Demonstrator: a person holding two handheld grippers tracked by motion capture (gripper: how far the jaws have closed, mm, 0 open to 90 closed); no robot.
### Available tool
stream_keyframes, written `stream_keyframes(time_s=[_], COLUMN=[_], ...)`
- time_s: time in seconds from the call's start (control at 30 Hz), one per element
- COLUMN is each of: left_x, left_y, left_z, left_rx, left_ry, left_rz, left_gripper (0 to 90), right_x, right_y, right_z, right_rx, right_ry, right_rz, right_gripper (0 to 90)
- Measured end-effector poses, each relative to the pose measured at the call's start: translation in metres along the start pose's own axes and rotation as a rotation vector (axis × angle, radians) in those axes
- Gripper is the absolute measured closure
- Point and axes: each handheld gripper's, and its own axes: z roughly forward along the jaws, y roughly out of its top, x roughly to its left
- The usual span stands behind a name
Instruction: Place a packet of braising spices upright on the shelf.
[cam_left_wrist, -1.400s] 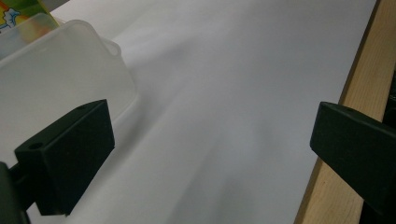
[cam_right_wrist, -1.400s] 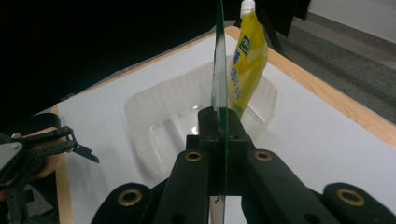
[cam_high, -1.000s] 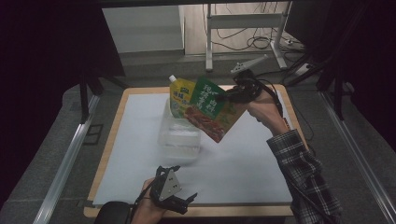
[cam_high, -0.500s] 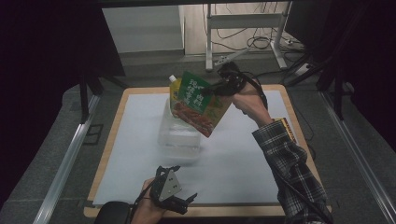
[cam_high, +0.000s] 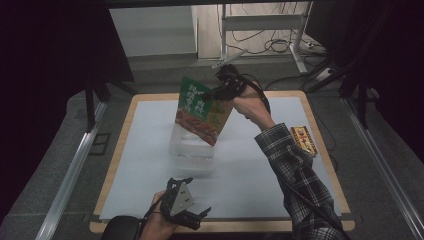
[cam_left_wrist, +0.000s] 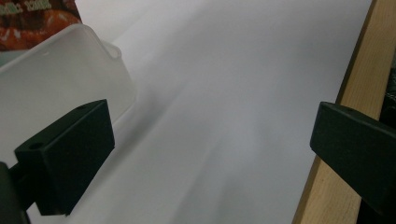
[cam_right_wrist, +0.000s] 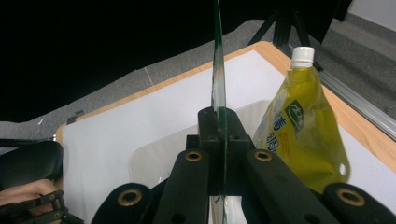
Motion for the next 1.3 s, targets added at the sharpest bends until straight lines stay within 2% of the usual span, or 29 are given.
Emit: stream_keyframes(time_s=[0.17,0.47,0.53,0.73,0.8,0.83,0.87,1.0,1.03,1.07,1.13,1.2,1.27,1.3], left_x=[0.000,0.000,-0.001,-0.002,-0.002,-0.002,-0.002,-0.002,-0.002,-0.002,-0.003,-0.003,-0.003,-0.003], left_y=[0.000,0.000,0.000,0.000,0.000,0.000,0.000,0.000,0.000,0.000,0.000,0.000,0.000,0.000], left_z=[0.000,0.000,0.001,0.002,0.002,0.002,0.002,0.002,0.002,0.002,0.002,0.002,0.003,0.003], left_rx=[0.006,0.012,0.014,0.022,0.025,0.025,0.025,0.027,0.028,0.028,0.029,0.030,0.031,0.032], left_ry=[-0.001,-0.005,-0.005,-0.009,-0.009,-0.009,-0.009,-0.010,-0.010,-0.010,-0.010,-0.009,-0.010,-0.010], left_rz=[0.007,0.011,0.013,0.021,0.021,0.021,0.022,0.025,0.026,0.026,0.027,0.029,0.030,0.031], left_gripper=[0.0,0.0,0.0,0.0,0.0,0.0,0.0,0.0,0.0,0.0,0.0,0.0,0.0,0.0], right_x=[-0.002,-0.014,-0.017,-0.019,-0.019,-0.019,-0.022,-0.024,-0.025,-0.025,-0.025,-0.025,-0.023,-0.023], right_y=[0.002,-0.002,-0.005,-0.009,-0.011,-0.011,-0.013,-0.015,-0.016,-0.017,-0.018,-0.018,-0.021,-0.021], right_z=[0.013,0.026,0.031,0.045,0.055,0.055,0.057,0.056,0.055,0.052,0.050,0.046,0.041,0.041], right_rx=[0.035,0.036,0.047,0.039,0.065,0.065,0.037,0.032,0.034,0.021,0.005,-0.006,0.002,0.002], right_ry=[-0.003,0.017,0.004,0.007,-0.018,-0.018,0.002,-0.011,-0.019,-0.030,-0.031,-0.040,-0.069,-0.069], right_rz=[0.000,0.035,0.038,0.047,0.044,0.044,0.061,0.066,0.062,0.060,0.061,0.053,0.033,0.033], right_gripper=[89.2,89.1,88.9,89.0,89.0,89.0,89.0,88.4,87.5,80.6,77.3,68.1,57.6,57.6])
